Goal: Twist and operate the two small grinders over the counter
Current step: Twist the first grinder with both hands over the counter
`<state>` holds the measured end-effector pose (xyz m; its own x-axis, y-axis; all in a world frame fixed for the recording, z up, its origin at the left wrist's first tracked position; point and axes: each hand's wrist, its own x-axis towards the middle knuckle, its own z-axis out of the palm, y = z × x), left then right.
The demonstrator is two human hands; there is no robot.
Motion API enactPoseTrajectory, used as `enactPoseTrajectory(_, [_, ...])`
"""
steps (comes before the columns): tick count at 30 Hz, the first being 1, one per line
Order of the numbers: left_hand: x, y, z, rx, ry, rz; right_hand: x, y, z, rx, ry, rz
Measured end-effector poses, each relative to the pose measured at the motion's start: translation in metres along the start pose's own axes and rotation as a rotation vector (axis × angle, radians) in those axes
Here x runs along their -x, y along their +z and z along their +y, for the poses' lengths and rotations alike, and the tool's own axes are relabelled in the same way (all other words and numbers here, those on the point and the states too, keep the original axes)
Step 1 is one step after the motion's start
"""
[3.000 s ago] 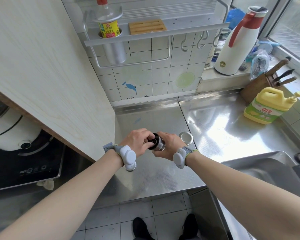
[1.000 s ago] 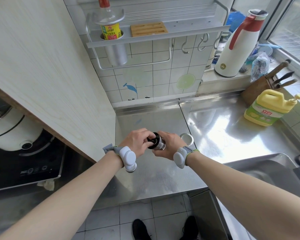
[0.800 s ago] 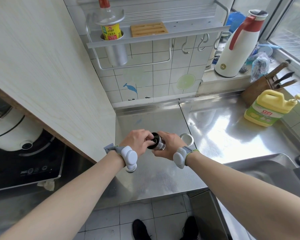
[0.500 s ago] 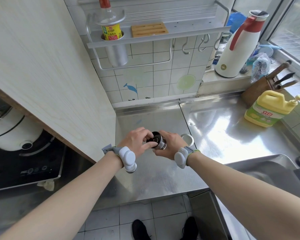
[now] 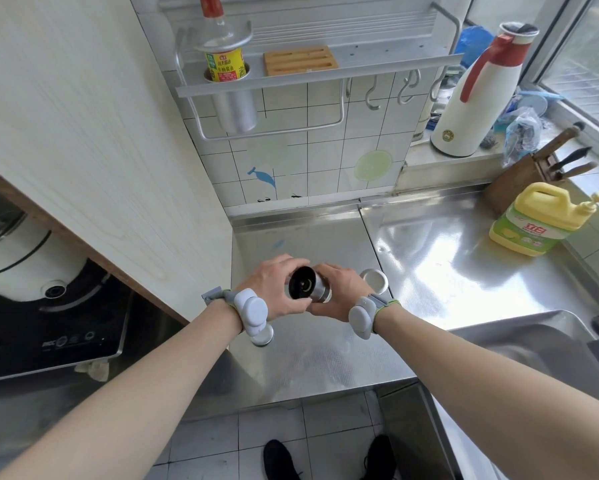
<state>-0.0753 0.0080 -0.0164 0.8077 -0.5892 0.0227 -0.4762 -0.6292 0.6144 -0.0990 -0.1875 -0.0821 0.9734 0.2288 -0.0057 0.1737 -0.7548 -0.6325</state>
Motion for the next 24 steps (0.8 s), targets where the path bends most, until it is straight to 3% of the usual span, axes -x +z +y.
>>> enactPoseTrajectory(6, [0.001,0.001,-0.002,-0.012,-0.017,-0.004,0.0,0.001,-0.006,0.127,0.141,-0.176])
enactPoseTrajectory(10, [-0.001,0.0,0.006,-0.112,-0.273,0.056,-0.004,0.006,-0.011,0.234,0.163,-0.106])
enactPoseTrajectory(13, [-0.008,-0.002,0.007,-0.301,-0.501,-0.022,-0.006,0.009,-0.012,0.28,0.14,-0.065])
enactPoseTrajectory(16, [-0.011,-0.003,0.006,-0.368,-0.571,-0.053,-0.006,0.009,-0.013,0.285,0.123,-0.064])
enactPoseTrajectory(18, [-0.008,0.0,0.003,-0.277,-0.49,-0.031,-0.006,0.01,-0.011,0.262,0.126,-0.061])
enactPoseTrajectory(21, [0.0,-0.001,-0.002,-0.061,-0.208,-0.079,-0.004,0.01,-0.008,0.222,0.158,-0.065])
enactPoseTrajectory(24, [0.001,0.001,-0.005,-0.063,-0.068,-0.112,-0.002,0.01,-0.005,0.2,0.182,-0.088])
